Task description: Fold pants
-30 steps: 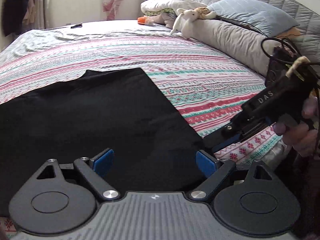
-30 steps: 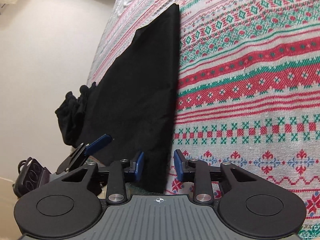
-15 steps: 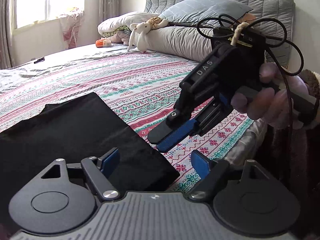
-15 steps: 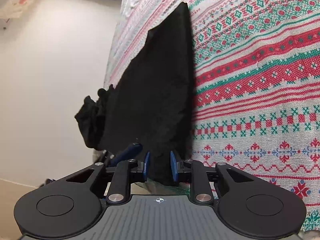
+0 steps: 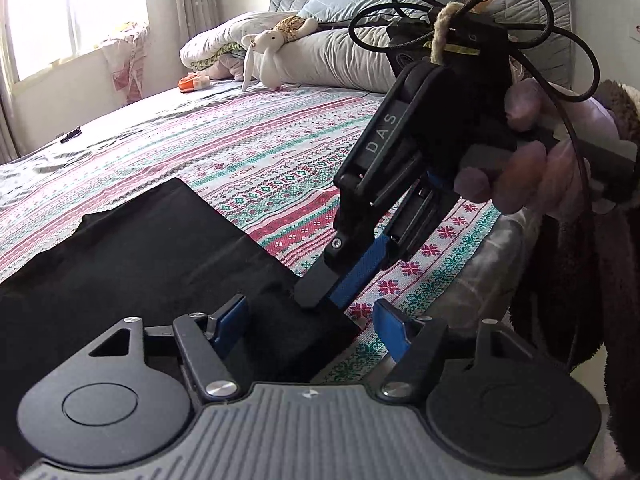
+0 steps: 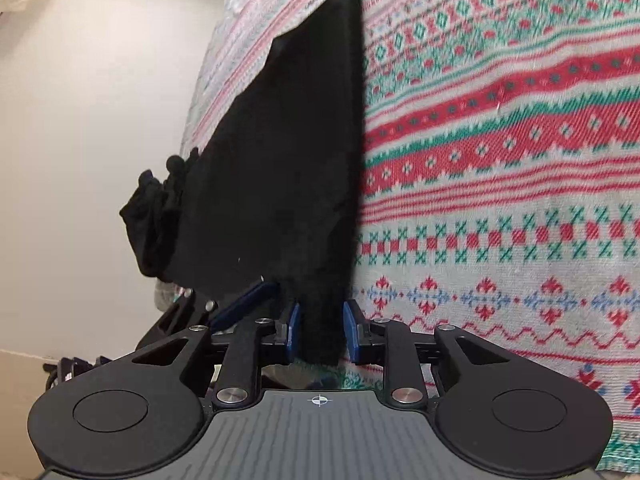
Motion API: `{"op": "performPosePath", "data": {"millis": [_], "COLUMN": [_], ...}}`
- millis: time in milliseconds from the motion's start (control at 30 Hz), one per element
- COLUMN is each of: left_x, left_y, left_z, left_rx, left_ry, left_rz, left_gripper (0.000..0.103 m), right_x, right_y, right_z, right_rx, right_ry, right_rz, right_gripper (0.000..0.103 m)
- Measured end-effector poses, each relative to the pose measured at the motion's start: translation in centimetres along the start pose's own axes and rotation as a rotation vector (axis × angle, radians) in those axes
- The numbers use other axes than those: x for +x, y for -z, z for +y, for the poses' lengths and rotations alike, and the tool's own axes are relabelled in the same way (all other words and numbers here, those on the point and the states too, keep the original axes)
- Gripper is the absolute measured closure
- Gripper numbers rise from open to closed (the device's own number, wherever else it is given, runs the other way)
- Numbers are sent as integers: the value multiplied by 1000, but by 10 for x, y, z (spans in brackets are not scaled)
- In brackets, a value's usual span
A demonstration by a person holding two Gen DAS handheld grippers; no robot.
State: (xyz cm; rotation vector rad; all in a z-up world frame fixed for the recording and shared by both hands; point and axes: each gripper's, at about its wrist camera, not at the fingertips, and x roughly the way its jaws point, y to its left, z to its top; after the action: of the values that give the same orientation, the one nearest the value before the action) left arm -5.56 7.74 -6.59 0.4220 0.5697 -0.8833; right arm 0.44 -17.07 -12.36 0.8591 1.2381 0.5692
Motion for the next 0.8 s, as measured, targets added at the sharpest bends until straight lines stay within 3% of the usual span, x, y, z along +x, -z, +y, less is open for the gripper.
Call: {"op": "performPosePath", "data": {"millis": [233,333,467,567,667,800], "left_x": [-1,2,12,18,20,22], "left_y": [-2,-2,-2,2,6,11], "left_z": [-4,-6,-5,-8,-17,-31], "left_rx": [17,35,72,105,178,251], "left_ry": [-28,-90,-235,-297,-340,-371], "left_rz": [-20,-19,20,42,41,27], "left_gripper": [12,20,32,33,33,38], "right_x": [-2,-5,-6,-5,-7,7], "right_y": [0,-3,-9,-13,-19,-39], "right_z": [11,18,27,31,22,11], "right_rx": [-2,-4,-9,8,47,52], "right_ry": [-92,-119,-131,-95,0,35], "right_rz": [1,-13,-28,-81,-167,-194], "right_gripper": [78,78,78,77,66,67]}}
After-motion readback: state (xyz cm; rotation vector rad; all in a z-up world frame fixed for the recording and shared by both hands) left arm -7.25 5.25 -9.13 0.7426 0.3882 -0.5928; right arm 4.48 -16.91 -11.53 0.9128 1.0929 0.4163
